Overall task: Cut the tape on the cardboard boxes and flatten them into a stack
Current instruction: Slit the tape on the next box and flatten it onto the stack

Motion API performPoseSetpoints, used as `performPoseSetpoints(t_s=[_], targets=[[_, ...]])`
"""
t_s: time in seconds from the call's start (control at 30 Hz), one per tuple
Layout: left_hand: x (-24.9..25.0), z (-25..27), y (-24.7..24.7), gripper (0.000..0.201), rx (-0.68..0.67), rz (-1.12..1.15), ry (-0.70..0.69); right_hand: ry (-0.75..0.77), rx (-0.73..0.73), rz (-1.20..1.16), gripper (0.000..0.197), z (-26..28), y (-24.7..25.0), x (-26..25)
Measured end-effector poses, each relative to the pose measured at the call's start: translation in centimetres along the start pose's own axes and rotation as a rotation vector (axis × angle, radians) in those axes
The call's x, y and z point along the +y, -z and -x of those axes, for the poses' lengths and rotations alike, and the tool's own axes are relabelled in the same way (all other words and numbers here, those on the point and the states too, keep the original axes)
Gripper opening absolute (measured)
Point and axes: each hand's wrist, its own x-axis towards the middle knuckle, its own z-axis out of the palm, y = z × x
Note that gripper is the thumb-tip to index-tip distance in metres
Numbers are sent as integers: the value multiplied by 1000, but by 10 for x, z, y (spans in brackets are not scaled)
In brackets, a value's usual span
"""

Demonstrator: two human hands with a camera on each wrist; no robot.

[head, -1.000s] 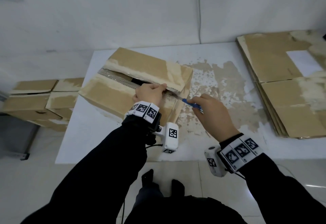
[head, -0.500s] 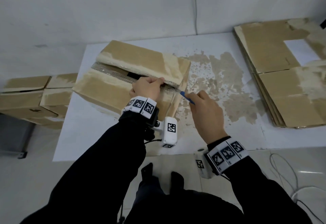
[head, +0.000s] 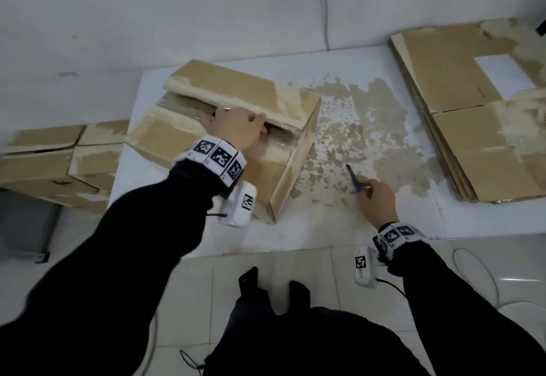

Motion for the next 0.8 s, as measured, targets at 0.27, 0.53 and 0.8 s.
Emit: performPoseSetpoints(t_s=[0.27, 0.53, 0.8], targets=[[-20, 11, 79, 33, 53, -269, -344, 828, 73, -149, 27, 37, 3, -113], [-82, 80, 92, 37, -414, -341, -245, 984, 100, 190, 50, 28, 6, -150], [-118, 66, 31, 84, -187, -732, -469, 426, -329, 278, 65, -101, 53, -234]])
